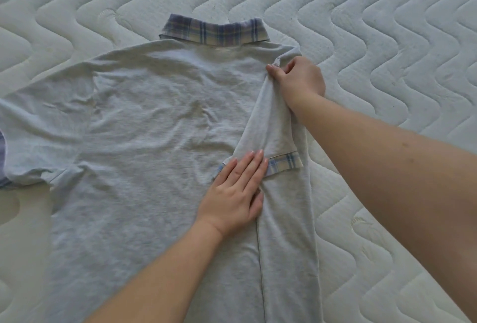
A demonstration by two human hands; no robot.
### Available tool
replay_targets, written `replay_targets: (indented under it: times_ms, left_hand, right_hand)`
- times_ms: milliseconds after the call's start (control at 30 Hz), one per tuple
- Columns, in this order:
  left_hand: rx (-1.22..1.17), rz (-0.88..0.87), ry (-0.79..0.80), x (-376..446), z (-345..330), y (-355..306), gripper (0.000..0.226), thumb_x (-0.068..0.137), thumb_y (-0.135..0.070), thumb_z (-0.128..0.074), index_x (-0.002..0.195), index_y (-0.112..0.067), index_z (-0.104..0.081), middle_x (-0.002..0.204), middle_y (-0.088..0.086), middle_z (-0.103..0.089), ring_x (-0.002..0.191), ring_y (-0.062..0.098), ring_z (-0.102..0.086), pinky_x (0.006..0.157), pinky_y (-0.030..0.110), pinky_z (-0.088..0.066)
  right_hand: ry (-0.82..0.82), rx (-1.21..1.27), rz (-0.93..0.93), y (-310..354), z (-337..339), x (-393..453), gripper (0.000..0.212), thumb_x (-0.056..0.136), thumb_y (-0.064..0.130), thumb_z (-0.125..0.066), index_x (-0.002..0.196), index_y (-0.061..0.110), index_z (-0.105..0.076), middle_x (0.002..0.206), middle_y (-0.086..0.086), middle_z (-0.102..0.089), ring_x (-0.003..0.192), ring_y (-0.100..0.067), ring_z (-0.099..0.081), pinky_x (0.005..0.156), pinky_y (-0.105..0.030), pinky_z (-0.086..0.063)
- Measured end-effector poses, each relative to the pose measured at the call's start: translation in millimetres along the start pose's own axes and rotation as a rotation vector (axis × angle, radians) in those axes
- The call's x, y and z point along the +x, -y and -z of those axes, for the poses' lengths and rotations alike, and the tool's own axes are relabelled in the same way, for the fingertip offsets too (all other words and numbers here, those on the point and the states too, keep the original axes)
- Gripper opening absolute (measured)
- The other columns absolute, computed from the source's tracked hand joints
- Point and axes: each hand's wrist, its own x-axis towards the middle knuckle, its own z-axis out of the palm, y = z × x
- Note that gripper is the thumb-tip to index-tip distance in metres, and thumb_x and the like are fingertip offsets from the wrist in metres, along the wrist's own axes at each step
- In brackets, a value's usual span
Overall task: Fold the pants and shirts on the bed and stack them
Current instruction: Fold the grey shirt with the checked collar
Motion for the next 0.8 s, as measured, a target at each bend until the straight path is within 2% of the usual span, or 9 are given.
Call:
replay_targets:
  times_ms: [133, 300, 433, 533, 600, 667, 733, 800]
  left_hand:
    - [0.017, -0.011, -0.046, -0.6, -10.7, 2.5, 0.060, 0.100, -0.038, -0.032, 0.156, -0.015, -0.028, 0.164, 0.002, -0.022, 0.151, 0.016, -0.017, 0.123, 0.039, -0.015]
    - [0.028, -0.016, -0.040, 0.9, -9.1, 3.8, 0.061, 0.097, -0.037, -0.036, 0.154, -0.016, -0.033, 0.162, 0.001, -0.026, 0.150, 0.017, -0.022, 0.122, 0.040, -0.018]
    - [0.045, -0.009, -0.004, 1.3, -10.1, 3.7, 0.063, 0.096, -0.039, -0.035, 0.154, -0.016, -0.032, 0.163, 0.001, -0.025, 0.151, 0.017, -0.020, 0.122, 0.040, -0.017]
    - [0.066, -0.005, -0.022, 2.6, -14.2, 5.1, 0.064, 0.095, -0.039, -0.037, 0.154, -0.015, -0.031, 0.162, 0.002, -0.025, 0.151, 0.018, -0.019, 0.123, 0.040, -0.014]
    - [0.068, -0.011, -0.037, 2.3, -14.7, 3.2, 0.065, 0.094, -0.038, -0.038, 0.154, -0.015, -0.031, 0.162, 0.003, -0.027, 0.151, 0.019, -0.020, 0.123, 0.040, -0.015]
    - [0.075, -0.012, -0.054, 2.9, -15.4, 2.9, 0.065, 0.094, -0.037, -0.039, 0.154, -0.014, -0.030, 0.161, 0.004, -0.027, 0.150, 0.019, -0.021, 0.123, 0.040, -0.016]
    - [0.087, -0.024, -0.045, 3.2, -18.1, 3.8, 0.067, 0.093, -0.038, -0.038, 0.154, -0.013, -0.027, 0.162, 0.004, -0.025, 0.151, 0.019, -0.020, 0.122, 0.041, -0.016]
    - [0.091, -0.029, -0.025, 2.5, -20.7, 4.6, 0.069, 0.093, -0.039, -0.038, 0.155, -0.013, -0.025, 0.163, 0.004, -0.023, 0.152, 0.019, -0.017, 0.123, 0.042, -0.015]
  right_hand:
    - [-0.071, -0.128, 0.116, 12.2, -1.5, 18.5, 0.038, 0.084, 0.062, -0.063, 0.092, 0.026, -0.068, 0.093, 0.004, -0.068, 0.088, -0.018, -0.063, 0.066, -0.030, -0.038]
    - [-0.025, -0.136, 0.213, 18.1, 6.3, 26.4, 0.036, 0.086, 0.057, -0.064, 0.096, 0.022, -0.061, 0.091, 0.008, -0.059, 0.088, -0.015, -0.055, 0.075, -0.032, -0.042]
    - [-0.080, 0.087, 0.241, 12.7, 25.8, -4.5, 0.029, 0.098, 0.043, -0.053, 0.105, 0.016, -0.063, 0.100, 0.002, -0.065, 0.094, -0.016, -0.058, 0.083, -0.035, -0.046]
    - [-0.138, 0.210, 0.435, -13.7, 21.9, -69.4, 0.031, 0.104, 0.022, -0.041, 0.122, 0.007, -0.061, 0.115, -0.007, -0.066, 0.107, -0.022, -0.058, 0.095, -0.035, -0.043]
    - [-0.097, 0.086, 0.484, -41.1, 5.5, -116.8, 0.042, 0.103, 0.020, -0.041, 0.142, 0.005, -0.046, 0.140, -0.012, -0.053, 0.132, -0.025, -0.047, 0.111, -0.035, -0.034]
    - [-0.003, -0.131, 0.479, -67.0, -13.5, -144.9, 0.054, 0.103, 0.027, -0.041, 0.152, 0.006, -0.029, 0.158, -0.010, -0.031, 0.148, -0.022, -0.025, 0.121, -0.037, -0.019]
    - [0.050, -0.306, 0.483, -90.0, -28.1, -150.1, 0.059, 0.103, 0.037, -0.035, 0.154, 0.010, -0.021, 0.162, -0.005, -0.018, 0.151, -0.017, -0.013, 0.123, -0.036, -0.010]
    - [0.037, -0.380, 0.496, -104.0, -34.8, -141.9, 0.062, 0.101, 0.043, -0.030, 0.155, 0.013, -0.022, 0.162, -0.003, -0.019, 0.150, -0.015, -0.015, 0.123, -0.036, -0.010]
